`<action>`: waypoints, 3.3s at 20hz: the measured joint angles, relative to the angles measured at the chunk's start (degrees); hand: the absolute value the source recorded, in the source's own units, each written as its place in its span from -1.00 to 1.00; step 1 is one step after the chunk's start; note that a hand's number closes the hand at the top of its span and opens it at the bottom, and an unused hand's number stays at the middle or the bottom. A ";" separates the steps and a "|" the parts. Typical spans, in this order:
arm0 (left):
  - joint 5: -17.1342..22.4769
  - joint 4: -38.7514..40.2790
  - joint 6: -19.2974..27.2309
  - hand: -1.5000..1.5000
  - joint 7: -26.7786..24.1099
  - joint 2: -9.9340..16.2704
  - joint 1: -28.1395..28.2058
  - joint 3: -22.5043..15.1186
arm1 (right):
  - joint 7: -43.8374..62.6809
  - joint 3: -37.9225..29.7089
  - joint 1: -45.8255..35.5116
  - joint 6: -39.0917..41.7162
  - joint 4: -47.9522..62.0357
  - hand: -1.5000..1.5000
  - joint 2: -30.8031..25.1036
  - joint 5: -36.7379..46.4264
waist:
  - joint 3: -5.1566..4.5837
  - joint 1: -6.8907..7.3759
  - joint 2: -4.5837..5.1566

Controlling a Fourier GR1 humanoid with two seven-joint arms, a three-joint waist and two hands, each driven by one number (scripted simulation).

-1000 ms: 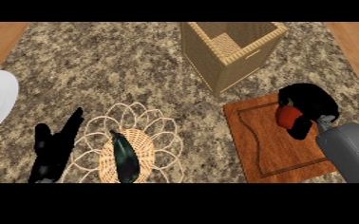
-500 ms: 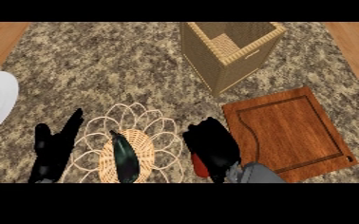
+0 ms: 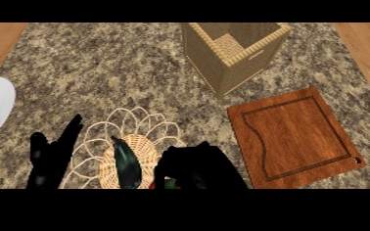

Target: Pick the bell pepper from the cutting board and place it in the basket

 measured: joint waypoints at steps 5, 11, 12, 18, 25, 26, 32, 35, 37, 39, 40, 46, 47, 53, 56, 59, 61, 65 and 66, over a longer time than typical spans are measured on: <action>-0.75 0.08 0.41 0.00 0.47 -0.74 -0.79 -0.50 | 10.90 -6.12 -7.02 0.42 -8.94 1.00 0.89 -3.80 | -0.03 0.56 0.15; -0.98 0.39 0.02 0.00 0.17 -0.93 -1.21 -0.41 | 22.13 -18.95 -20.52 3.75 -11.03 1.00 1.17 -8.24 | -0.07 1.07 0.24; -0.93 0.63 -0.22 0.00 -0.40 -0.98 -1.22 -0.37 | 23.10 -21.15 -22.82 4.22 -10.19 1.00 1.18 -9.17 | -0.04 1.14 0.25; -1.00 0.58 -0.68 0.00 -0.27 -1.11 -1.47 -0.26 | 25.49 -33.97 -36.04 6.73 -2.02 1.00 -0.33 -14.16 | -0.10 1.46 0.37; -0.85 0.32 -1.48 0.00 0.28 -0.92 -1.60 0.14 | 20.26 -42.60 -43.62 9.34 11.92 1.00 -5.72 -17.80 | -0.12 1.70 0.57; -1.22 0.02 -1.25 0.00 0.20 -1.23 -1.49 -0.16 | 19.02 -42.82 -44.16 9.34 14.05 1.00 -6.12 -17.55 | -0.11 1.80 0.60; -1.58 0.36 -1.27 0.00 0.43 -1.61 -2.01 -0.01 | 9.84 -44.77 -46.30 7.43 26.36 1.00 -7.04 -16.95 | -0.05 2.06 0.71; -1.69 0.15 -1.51 0.00 0.51 -1.58 -1.97 0.08 | 5.75 -46.23 -46.52 5.32 32.18 1.00 -6.66 -16.93 | -0.09 2.17 0.76; -1.95 -0.36 -1.10 0.00 1.50 -1.81 -2.01 0.00 | 3.83 -47.81 -46.16 3.82 34.94 1.00 -5.87 -17.94 | -0.12 2.16 0.80; -1.51 0.43 -2.07 0.00 0.05 -1.62 -1.91 0.32 | 2.12 -49.48 -46.12 2.63 37.67 1.00 -5.11 -19.26 | -0.04 2.14 0.78; -1.32 0.40 -2.30 0.00 0.22 -1.48 -1.87 0.50 | 0.65 -50.06 -45.38 2.40 38.72 1.00 -5.06 -19.83 | 0.00 2.07 0.75; -2.00 -0.37 -1.94 0.00 1.20 -1.68 -1.64 0.59 | -7.39 -52.38 -44.80 0.31 47.34 1.00 -5.33 -20.87 | -0.08 2.08 0.78; -2.02 -0.16 -2.03 0.00 1.32 -1.77 -1.83 0.54 | -8.53 -52.65 -44.81 0.19 48.78 1.00 -5.48 -20.98 | -0.04 2.04 0.76; -2.11 -0.26 -2.19 0.00 0.72 -2.09 -1.63 0.77 | -12.52 -50.79 -44.21 -3.05 55.57 1.00 -9.71 -14.15 | -0.03 2.14 0.83; -2.67 -0.23 -2.08 0.00 -0.52 -2.39 -1.18 0.61 | -16.40 -49.78 -44.18 -2.41 59.15 -1.00 -12.02 -12.24 | 0.01 2.21 0.83; -2.73 -0.16 -2.07 0.00 0.34 -2.66 -1.64 0.58 | -20.14 -50.01 -45.70 -2.46 62.71 -1.00 -14.10 -11.34 | 0.11 2.28 0.83; -2.65 -0.13 -2.17 0.00 0.81 -2.62 -1.83 0.78 | -22.95 -50.56 -45.95 -2.90 64.77 -1.00 -14.90 -11.33 | 0.10 2.26 0.79; -2.50 -0.02 -2.36 0.00 0.69 -2.68 -1.70 1.27 | -25.37 -52.59 -46.85 -3.70 66.26 -1.00 -15.47 -12.80 | 0.06 1.99 0.65; -2.56 -0.04 -2.41 0.00 0.74 -2.66 -1.66 1.31 | -25.81 -53.33 -46.86 -4.01 66.49 -1.00 -15.67 -13.34 | 0.06 1.92 0.62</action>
